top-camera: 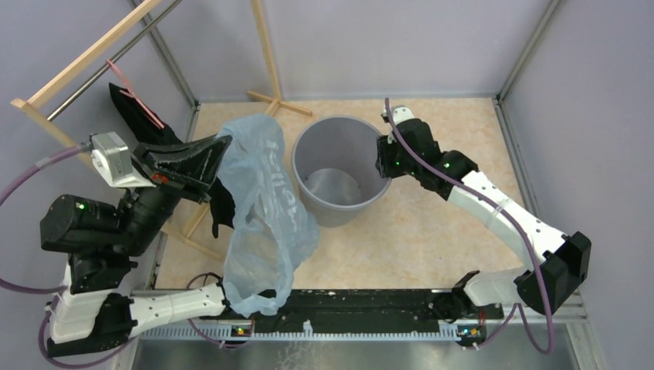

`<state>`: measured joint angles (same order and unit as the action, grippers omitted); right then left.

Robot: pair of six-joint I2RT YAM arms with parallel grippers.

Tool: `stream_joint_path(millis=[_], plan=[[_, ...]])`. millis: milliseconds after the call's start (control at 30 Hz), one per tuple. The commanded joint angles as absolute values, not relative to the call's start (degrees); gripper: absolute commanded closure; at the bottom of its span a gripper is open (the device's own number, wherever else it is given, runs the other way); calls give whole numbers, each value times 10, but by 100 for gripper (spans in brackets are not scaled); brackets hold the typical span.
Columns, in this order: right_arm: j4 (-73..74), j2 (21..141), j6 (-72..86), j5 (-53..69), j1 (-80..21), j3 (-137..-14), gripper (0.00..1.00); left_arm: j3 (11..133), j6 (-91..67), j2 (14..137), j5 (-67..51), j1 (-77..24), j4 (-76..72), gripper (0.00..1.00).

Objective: Put the trash bags into the trash bin

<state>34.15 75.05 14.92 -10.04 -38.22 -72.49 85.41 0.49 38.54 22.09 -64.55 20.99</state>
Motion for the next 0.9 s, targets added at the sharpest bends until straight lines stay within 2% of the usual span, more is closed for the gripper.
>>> stream_joint_path(millis=[0, 100, 167, 333, 500, 533, 600, 733, 867], plan=[[351, 755, 123, -104, -389, -748, 68, 912, 59, 409, 222, -644, 170, 100], [366, 757, 128, -127, -389, -772, 90, 930, 74, 422, 236, -644, 150, 100], [383, 758, 134, -135, -389, -793, 100, 935, 80, 429, 245, -644, 139, 100], [449, 770, 145, -154, -389, -843, 100, 943, 92, 443, 291, -644, 101, 100], [475, 776, 144, -160, -389, -846, 100, 963, 97, 467, 282, -644, 55, 100], [475, 777, 145, -163, -389, -844, 96, 975, 100, 477, 278, -644, 49, 100], [480, 779, 147, -166, -389, -845, 81, 998, 108, 503, 273, -644, 44, 100], [481, 768, 145, -171, -389, -849, 59, 1051, 131, 556, 257, -644, 36, 100], [477, 746, 145, -172, -389, -847, 48, 1110, 149, 611, 254, -644, 37, 100]])
